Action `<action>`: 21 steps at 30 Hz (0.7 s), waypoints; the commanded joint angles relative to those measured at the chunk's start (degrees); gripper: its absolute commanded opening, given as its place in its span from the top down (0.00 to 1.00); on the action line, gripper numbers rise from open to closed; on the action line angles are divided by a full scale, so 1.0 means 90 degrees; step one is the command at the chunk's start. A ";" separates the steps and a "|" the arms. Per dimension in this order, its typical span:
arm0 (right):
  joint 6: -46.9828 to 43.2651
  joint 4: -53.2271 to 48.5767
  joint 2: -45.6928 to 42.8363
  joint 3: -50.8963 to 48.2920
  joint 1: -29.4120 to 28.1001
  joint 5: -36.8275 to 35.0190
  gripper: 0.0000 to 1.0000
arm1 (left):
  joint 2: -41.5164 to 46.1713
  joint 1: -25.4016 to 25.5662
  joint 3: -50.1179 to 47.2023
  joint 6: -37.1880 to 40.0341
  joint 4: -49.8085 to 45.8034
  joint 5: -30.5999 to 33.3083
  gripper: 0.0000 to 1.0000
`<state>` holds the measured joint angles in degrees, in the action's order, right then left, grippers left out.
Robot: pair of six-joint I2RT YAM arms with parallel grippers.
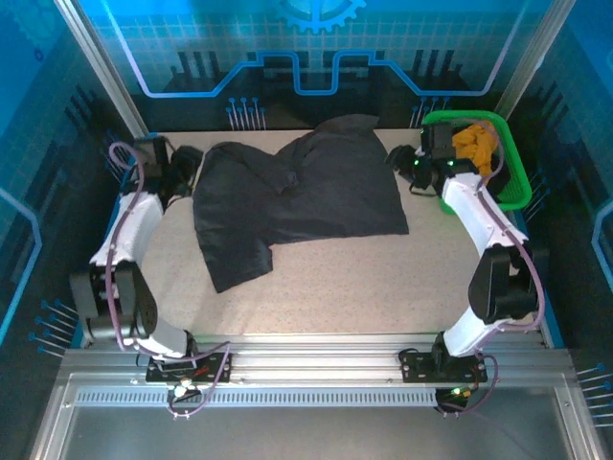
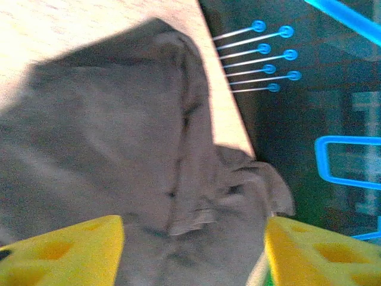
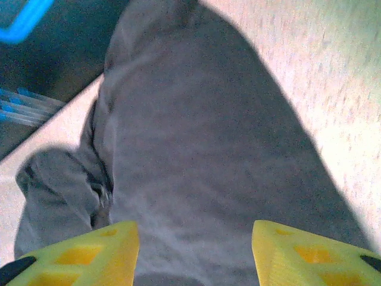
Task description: Fold and stack the t-shirts
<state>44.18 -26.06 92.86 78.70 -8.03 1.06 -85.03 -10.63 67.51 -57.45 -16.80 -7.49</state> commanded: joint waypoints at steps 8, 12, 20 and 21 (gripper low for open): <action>0.0054 -0.0217 0.0131 -0.1019 -0.0566 0.0130 0.48 | -0.1221 -0.0881 -0.0981 0.0913 -0.0966 -0.0483 0.67; -0.0098 -0.0627 0.0655 -0.0833 -0.0471 0.0145 0.51 | -0.1502 -0.0884 -0.1114 0.0954 -0.0475 -0.0776 0.65; -0.0013 -0.1422 0.1231 -0.0673 -0.0200 -0.0545 0.55 | -0.2026 -0.0729 -0.1041 0.1070 -0.0447 -0.1112 0.69; -0.0014 -0.1555 0.1274 -0.0623 -0.0177 -0.0782 0.55 | -0.2002 -0.0697 -0.1036 0.1058 -0.0427 -0.1112 0.69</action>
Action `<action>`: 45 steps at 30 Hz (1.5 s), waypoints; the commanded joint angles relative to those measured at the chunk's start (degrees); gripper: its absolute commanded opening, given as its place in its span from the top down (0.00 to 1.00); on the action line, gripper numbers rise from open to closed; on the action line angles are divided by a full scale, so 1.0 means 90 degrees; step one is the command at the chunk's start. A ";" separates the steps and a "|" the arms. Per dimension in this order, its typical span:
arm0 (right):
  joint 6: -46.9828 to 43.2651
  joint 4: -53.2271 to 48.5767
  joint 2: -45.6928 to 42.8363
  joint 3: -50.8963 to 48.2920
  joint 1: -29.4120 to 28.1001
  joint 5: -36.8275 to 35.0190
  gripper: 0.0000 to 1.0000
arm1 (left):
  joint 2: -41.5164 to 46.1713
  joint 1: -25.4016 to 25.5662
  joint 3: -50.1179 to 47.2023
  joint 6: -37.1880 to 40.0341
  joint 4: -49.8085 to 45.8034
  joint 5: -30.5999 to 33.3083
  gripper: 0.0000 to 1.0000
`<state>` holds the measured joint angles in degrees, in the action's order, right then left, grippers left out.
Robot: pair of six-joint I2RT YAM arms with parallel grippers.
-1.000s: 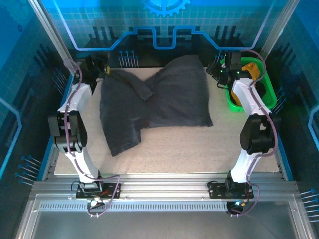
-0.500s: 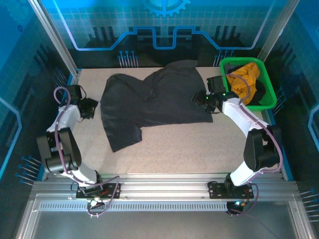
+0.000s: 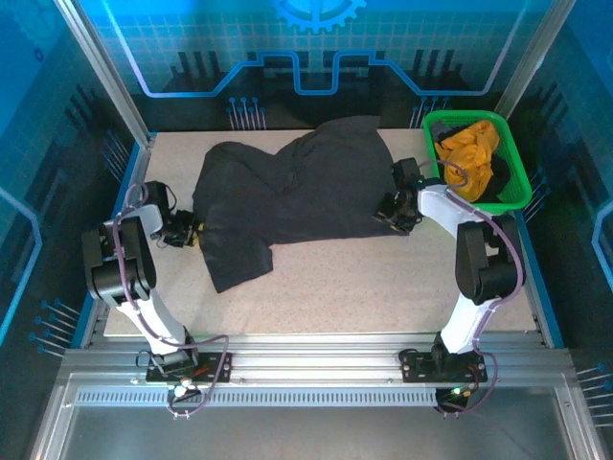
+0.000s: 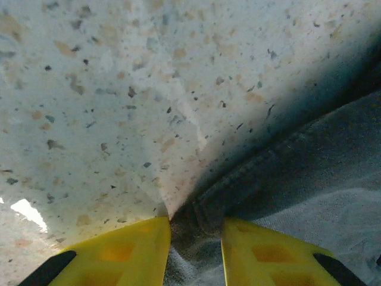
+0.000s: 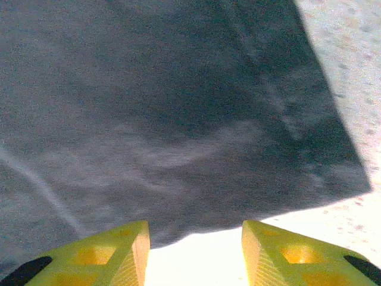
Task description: Fold and stack the t-shirts
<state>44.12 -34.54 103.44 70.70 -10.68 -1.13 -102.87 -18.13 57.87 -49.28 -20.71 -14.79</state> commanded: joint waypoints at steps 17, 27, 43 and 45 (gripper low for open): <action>0.0249 -0.1060 0.0671 0.0294 0.0290 -0.0987 0.54 | 0.1008 0.0569 0.0416 0.0337 -0.0731 0.0389 0.58; 0.0420 -0.1214 0.1216 0.1018 0.0352 -0.1197 0.94 | 0.1510 0.0570 0.0431 0.0802 -0.1003 0.0661 0.57; -0.0704 -0.1587 -0.0293 0.0144 0.1371 -0.1000 1.00 | 0.1144 0.0853 0.0183 0.1439 -0.0714 -0.0149 0.55; -0.0693 -0.1568 -0.0235 0.0181 0.1370 -0.1026 1.00 | 0.1010 0.1126 0.0168 0.1466 -0.0657 -0.0230 0.55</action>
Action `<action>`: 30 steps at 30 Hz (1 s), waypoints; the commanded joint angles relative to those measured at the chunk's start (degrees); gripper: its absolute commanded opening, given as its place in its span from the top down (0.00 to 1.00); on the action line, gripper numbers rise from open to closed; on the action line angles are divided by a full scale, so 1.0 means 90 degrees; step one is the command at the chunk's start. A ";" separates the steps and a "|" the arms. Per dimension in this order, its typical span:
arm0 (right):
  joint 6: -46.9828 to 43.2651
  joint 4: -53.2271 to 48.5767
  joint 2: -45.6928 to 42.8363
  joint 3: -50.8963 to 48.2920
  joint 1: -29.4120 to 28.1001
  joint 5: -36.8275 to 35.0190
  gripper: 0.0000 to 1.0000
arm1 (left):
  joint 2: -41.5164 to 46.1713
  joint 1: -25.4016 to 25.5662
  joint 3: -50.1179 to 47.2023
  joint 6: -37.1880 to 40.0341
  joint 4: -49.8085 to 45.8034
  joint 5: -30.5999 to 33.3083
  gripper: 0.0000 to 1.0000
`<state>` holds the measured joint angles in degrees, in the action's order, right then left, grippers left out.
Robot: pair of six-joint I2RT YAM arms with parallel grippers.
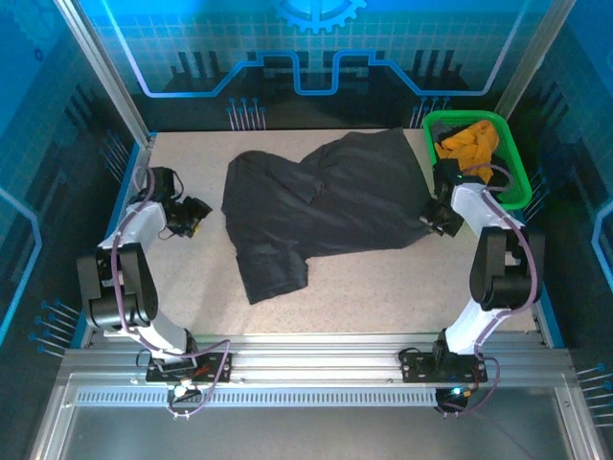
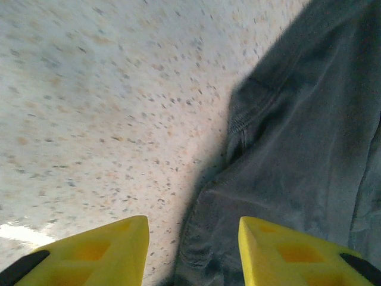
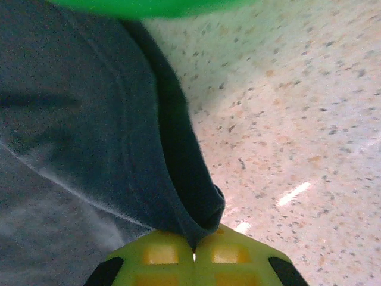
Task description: Fold and stack the t-shirts
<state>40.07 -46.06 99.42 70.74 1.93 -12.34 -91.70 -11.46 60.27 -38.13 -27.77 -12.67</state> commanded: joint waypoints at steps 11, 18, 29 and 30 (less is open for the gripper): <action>-0.0371 -0.0379 0.0398 0.0387 -0.0033 0.0313 1.00 | -0.0375 0.0844 -0.0625 -0.0289 0.0114 0.0249 0.72; -0.0342 -0.0366 0.0456 0.0333 -0.0032 0.0384 1.00 | -0.0702 0.0935 -0.0778 -0.0517 0.0725 -0.0152 0.72; -0.0245 -0.0392 0.0501 0.0343 -0.0049 0.0429 1.00 | -0.1409 0.1420 -0.0207 -0.0534 0.0567 -0.0300 0.69; -0.0236 -0.0399 0.0502 0.0343 -0.0049 0.0431 1.00 | -0.1447 0.1435 -0.0186 -0.0521 0.0571 -0.0332 0.69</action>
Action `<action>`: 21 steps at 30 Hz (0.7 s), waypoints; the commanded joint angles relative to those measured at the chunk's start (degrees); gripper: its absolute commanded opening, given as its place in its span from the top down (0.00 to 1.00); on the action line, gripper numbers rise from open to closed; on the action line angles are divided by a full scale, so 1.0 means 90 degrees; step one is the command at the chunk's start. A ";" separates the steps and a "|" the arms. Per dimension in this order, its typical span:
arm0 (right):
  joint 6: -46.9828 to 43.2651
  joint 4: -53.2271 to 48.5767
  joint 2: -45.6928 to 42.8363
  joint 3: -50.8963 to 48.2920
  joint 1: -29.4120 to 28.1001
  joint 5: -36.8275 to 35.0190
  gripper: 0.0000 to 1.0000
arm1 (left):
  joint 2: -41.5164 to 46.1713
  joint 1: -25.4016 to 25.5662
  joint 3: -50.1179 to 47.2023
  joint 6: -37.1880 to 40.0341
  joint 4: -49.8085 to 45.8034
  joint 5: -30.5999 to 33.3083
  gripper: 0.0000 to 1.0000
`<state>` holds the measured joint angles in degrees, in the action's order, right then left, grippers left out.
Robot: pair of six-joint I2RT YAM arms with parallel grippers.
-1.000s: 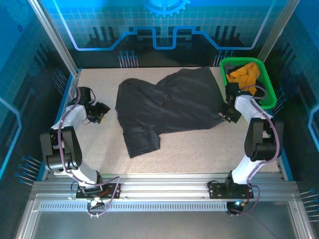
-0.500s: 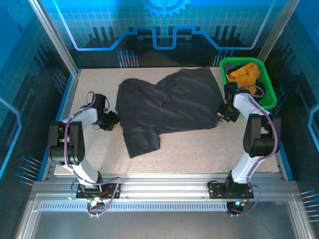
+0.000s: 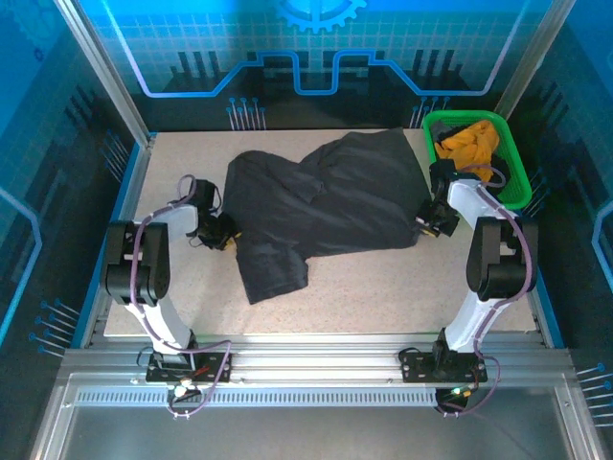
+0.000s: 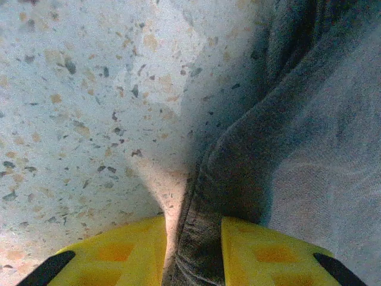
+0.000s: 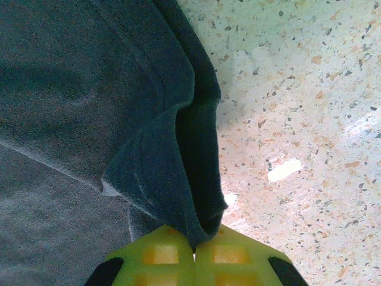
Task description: Fold and stack the t-shirts
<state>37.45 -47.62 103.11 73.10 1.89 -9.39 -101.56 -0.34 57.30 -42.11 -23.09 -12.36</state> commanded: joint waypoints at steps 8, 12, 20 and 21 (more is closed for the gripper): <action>0.0086 -0.0218 0.0083 0.0023 -0.0054 0.0124 1.00 | -0.0529 0.0243 0.0278 0.0023 0.0064 -0.0529 0.71; 0.0050 -0.0136 0.0048 -0.0014 -0.0083 0.0208 1.00 | -0.0566 0.0332 0.0378 -0.0097 0.0296 -0.0628 0.79; 0.0060 -0.0083 -0.0106 0.0003 -0.0207 0.0291 1.00 | -0.0163 0.0471 0.0576 -0.0240 0.0280 -0.0223 1.00; 0.0067 -0.0081 -0.0140 0.0011 -0.0224 0.0301 1.00 | -0.0070 0.0468 0.0584 -0.0209 0.0191 -0.0108 1.00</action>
<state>37.47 -47.94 103.13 73.10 0.95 -7.90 -104.18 3.25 60.90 -43.81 -22.24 -13.13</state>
